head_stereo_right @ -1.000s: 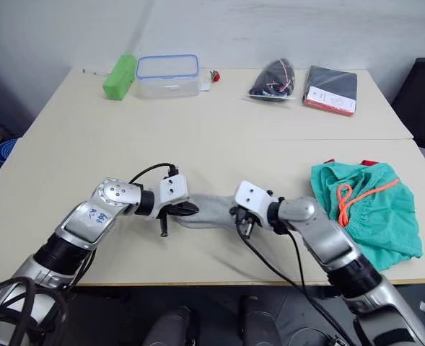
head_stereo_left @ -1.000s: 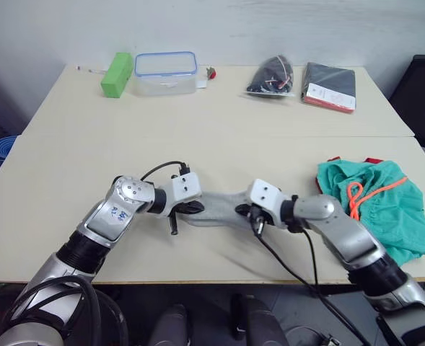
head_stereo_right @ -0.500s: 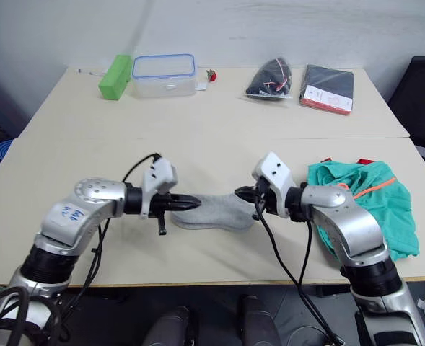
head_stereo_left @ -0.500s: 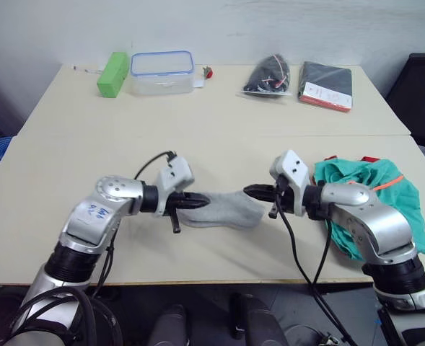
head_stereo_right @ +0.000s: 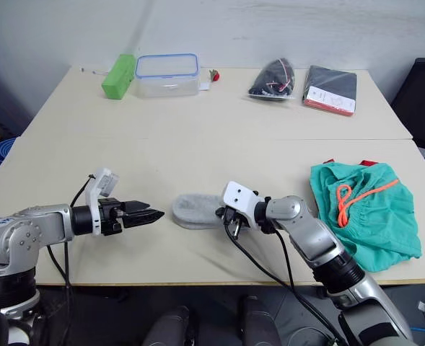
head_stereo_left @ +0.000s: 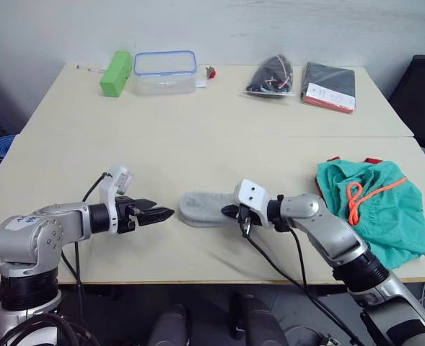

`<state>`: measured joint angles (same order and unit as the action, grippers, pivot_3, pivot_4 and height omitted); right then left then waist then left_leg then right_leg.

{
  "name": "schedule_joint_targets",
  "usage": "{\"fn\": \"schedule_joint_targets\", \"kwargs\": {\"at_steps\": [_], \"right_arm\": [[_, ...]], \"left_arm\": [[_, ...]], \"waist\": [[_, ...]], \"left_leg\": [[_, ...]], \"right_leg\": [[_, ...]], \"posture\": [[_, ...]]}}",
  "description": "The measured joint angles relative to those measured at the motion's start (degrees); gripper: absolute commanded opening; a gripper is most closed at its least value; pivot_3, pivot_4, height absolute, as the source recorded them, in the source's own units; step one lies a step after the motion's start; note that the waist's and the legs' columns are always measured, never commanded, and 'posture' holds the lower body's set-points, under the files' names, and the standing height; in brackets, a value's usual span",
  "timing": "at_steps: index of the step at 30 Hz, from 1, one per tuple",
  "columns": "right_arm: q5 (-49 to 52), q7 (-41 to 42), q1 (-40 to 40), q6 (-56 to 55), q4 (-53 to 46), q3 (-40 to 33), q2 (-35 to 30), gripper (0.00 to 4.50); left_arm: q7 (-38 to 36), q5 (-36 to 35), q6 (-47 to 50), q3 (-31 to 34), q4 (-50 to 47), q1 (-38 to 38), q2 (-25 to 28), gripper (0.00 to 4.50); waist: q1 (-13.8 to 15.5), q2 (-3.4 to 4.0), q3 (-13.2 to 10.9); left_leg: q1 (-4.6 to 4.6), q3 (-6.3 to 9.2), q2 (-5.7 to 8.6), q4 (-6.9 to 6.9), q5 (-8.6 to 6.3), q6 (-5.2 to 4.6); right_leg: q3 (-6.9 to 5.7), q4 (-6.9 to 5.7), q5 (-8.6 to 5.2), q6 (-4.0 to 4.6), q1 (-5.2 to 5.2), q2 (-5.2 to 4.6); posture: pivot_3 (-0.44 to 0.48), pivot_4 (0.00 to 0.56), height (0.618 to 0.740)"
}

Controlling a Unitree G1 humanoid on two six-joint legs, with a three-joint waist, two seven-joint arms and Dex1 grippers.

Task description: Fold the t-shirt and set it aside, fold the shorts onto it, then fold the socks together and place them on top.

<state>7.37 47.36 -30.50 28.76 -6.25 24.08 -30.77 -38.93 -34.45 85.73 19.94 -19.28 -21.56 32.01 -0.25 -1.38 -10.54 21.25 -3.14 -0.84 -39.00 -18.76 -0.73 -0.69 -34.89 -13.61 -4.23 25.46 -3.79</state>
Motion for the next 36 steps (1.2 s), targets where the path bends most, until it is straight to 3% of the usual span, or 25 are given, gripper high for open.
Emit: {"fn": "schedule_joint_targets", "kwargs": {"at_steps": [4,12,24,33,36], "right_arm": [[-0.7,0.5,0.0,-1.3,0.9,0.0,0.2,0.00],[-1.0,0.4,0.4,-1.5,1.6,-0.7,0.5,0.00],[3.6,-0.3,3.5,8.1,-6.5,-10.7,-2.4,0.00],[1.6,-0.7,7.1,6.6,-5.6,-8.3,-2.1,0.00],[1.4,-0.9,7.2,6.1,-5.3,-8.1,-1.3,0.00]], "left_arm": [[4.9,-0.1,5.8,2.3,2.9,-1.3,-6.4,4.46],[10.2,0.1,6.4,3.8,7.8,-5.5,-11.7,4.46],[12.2,-0.7,6.5,3.7,12.1,-9.0,-13.3,4.46],[12.6,-0.4,4.1,0.9,16.1,-11.2,-13.5,4.46],[12.7,-0.3,3.4,0.0,18.2,-12.0,-13.3,3.55]], "waist": [[0.0,-0.03,0.0],[0.2,-0.05,0.0],[0.3,-0.04,0.0],[0.3,-0.04,0.0],[0.3,-0.04,0.0]], "left_leg": [[-0.02,0.07,0.01,0.00,0.01,0.07],[-0.12,0.31,0.12,0.01,0.09,0.19],[-0.04,0.53,0.19,0.02,0.11,0.20],[-0.14,0.64,0.21,0.04,0.12,0.21],[-0.15,0.73,0.22,0.04,0.12,0.21]], "right_leg": [[-0.12,-0.02,0.00,0.00,-0.02,-0.28],[-0.33,-0.08,0.00,0.01,-0.18,-0.49],[-0.53,-0.01,-0.01,0.02,-0.22,-0.62],[-0.62,0.10,-0.01,0.02,-0.43,-0.62],[-0.69,0.15,-0.01,0.03,-0.49,-0.63]], "posture": [[0.000,0.150,0.740],[0.000,0.150,0.740],[0.000,0.150,0.740],[0.000,0.150,0.740],[0.000,0.150,0.740]]}}
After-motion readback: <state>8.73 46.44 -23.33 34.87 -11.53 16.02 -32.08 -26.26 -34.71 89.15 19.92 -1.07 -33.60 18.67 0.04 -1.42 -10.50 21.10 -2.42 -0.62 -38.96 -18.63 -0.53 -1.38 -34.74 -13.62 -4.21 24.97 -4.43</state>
